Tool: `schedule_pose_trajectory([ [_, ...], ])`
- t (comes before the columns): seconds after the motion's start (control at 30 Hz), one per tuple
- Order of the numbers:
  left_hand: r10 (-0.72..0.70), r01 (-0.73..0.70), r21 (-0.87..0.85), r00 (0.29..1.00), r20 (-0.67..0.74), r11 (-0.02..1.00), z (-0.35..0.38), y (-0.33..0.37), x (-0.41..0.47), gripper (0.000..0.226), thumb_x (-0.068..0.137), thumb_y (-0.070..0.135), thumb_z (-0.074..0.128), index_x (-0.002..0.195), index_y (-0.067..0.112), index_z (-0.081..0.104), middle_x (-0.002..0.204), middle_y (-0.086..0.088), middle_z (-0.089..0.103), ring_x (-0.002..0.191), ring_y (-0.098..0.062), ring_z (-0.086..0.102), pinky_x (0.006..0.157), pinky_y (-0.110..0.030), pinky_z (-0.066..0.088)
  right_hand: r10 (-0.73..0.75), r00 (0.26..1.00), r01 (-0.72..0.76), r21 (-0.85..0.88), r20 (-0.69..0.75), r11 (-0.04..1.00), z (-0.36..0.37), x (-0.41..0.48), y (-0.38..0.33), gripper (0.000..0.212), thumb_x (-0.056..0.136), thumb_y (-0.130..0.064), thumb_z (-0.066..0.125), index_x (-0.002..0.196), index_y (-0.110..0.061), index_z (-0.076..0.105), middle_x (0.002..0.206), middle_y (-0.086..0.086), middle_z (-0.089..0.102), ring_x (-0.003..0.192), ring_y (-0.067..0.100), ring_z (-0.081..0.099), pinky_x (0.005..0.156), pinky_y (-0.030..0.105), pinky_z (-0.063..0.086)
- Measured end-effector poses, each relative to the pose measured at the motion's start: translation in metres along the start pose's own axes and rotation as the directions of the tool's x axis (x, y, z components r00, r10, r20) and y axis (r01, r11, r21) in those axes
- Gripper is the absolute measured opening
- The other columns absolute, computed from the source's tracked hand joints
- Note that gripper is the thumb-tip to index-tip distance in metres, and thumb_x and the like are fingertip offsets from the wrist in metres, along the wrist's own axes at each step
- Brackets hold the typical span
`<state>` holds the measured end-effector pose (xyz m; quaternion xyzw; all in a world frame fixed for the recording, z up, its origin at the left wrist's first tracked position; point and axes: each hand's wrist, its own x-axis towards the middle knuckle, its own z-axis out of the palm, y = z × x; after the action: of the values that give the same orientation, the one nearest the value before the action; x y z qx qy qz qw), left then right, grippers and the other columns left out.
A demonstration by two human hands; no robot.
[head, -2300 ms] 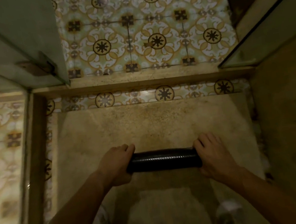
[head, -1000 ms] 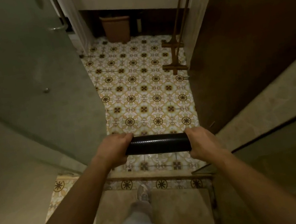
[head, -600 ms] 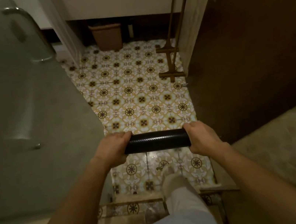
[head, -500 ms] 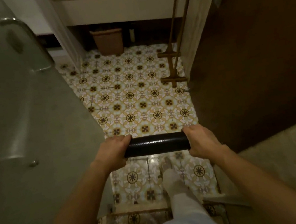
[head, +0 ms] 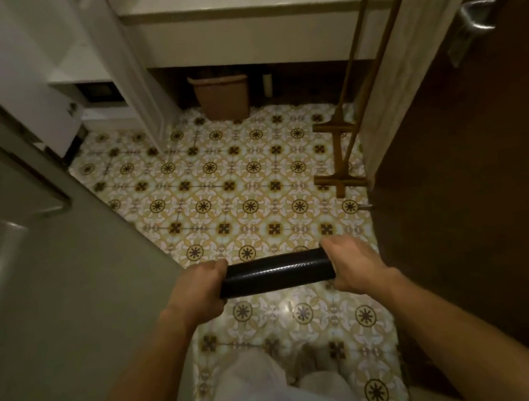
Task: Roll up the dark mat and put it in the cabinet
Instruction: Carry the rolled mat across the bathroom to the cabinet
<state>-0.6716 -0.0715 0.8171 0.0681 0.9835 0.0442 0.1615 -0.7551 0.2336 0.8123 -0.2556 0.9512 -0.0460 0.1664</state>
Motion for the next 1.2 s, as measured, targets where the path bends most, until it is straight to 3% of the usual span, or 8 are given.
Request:
schedule_pose_trajectory([
  [0.17, -0.056, 0.057, -0.038, 0.998, 0.029, 0.998, -0.026, -0.026, 0.058, 0.047, 0.073, 0.031, 0.069, 0.114, 0.022, 0.046, 0.103, -0.003, 0.062, 0.09, -0.023, 0.06, 0.077, -0.039, 0.054, -0.023, 1.0, 0.024, -0.049, 0.005, 0.998, -0.03, 0.072, 0.014, 0.052, 0.064, -0.023, 0.08, 0.107, -0.021, 0.052, 0.103, 0.002, 0.06, 0.094, 0.023, 0.057, 0.077, 0.033, 0.048],
  [0.33, -0.13, 0.13, -0.004, 0.992, -0.006, 0.992, -0.039, -0.07, 0.115, 0.053, 0.07, 0.035, 0.07, 0.113, 0.024, 0.041, 0.102, -0.002, 0.063, 0.087, -0.022, 0.061, 0.069, -0.032, 0.05, -0.045, 0.999, 0.047, -0.1, 0.019, 0.994, -0.051, 0.158, 0.016, 0.054, 0.062, -0.025, 0.081, 0.107, -0.02, 0.052, 0.104, 0.004, 0.061, 0.094, 0.025, 0.058, 0.077, 0.033, 0.047],
  [0.67, -0.236, 0.236, -0.028, 0.972, 0.011, 0.971, -0.104, -0.215, 0.251, 0.06, 0.07, 0.032, 0.074, 0.12, 0.023, 0.043, 0.109, -0.003, 0.062, 0.096, -0.023, 0.061, 0.077, -0.034, 0.051, -0.09, 0.995, 0.097, -0.172, 0.048, 0.98, -0.119, 0.372, -0.021, 0.057, 0.065, -0.027, 0.077, 0.113, -0.018, 0.048, 0.104, 0.007, 0.063, 0.094, 0.027, 0.06, 0.08, 0.037, 0.049],
  [0.87, -0.256, 0.254, -0.075, 0.966, -0.019, 0.964, -0.151, -0.299, 0.313, 0.054, 0.069, 0.031, 0.074, 0.115, 0.022, 0.047, 0.107, -0.004, 0.063, 0.094, -0.024, 0.062, 0.075, -0.033, 0.052, -0.121, 0.993, 0.122, -0.207, 0.017, 0.971, -0.166, 0.485, -0.047, 0.057, 0.064, -0.026, 0.079, 0.111, -0.02, 0.048, 0.102, 0.006, 0.063, 0.09, 0.026, 0.06, 0.075, 0.035, 0.048],
  [1.0, -0.326, 0.321, -0.126, 0.945, -0.016, 0.938, -0.166, -0.348, 0.343, 0.049, 0.069, 0.029, 0.074, 0.112, 0.026, 0.05, 0.105, 0.0, 0.063, 0.095, -0.021, 0.061, 0.074, -0.032, 0.049, -0.189, 0.982, 0.189, -0.234, 0.023, 0.954, -0.187, 0.558, -0.069, 0.058, 0.061, -0.031, 0.08, 0.107, -0.022, 0.047, 0.101, 0.005, 0.063, 0.088, 0.025, 0.06, 0.077, 0.035, 0.048],
  [1.2, -0.443, 0.43, -0.184, 0.896, -0.035, 0.884, -0.173, -0.432, 0.389, 0.046, 0.068, 0.03, 0.076, 0.107, 0.031, 0.052, 0.097, 0.007, 0.06, 0.084, -0.012, 0.056, 0.072, -0.027, 0.048, -0.295, 0.952, 0.306, -0.237, 0.081, 0.922, -0.208, 0.674, -0.109, 0.059, 0.063, -0.028, 0.077, 0.109, -0.022, 0.041, 0.098, 0.005, 0.062, 0.084, 0.026, 0.059, 0.068, 0.036, 0.047],
])
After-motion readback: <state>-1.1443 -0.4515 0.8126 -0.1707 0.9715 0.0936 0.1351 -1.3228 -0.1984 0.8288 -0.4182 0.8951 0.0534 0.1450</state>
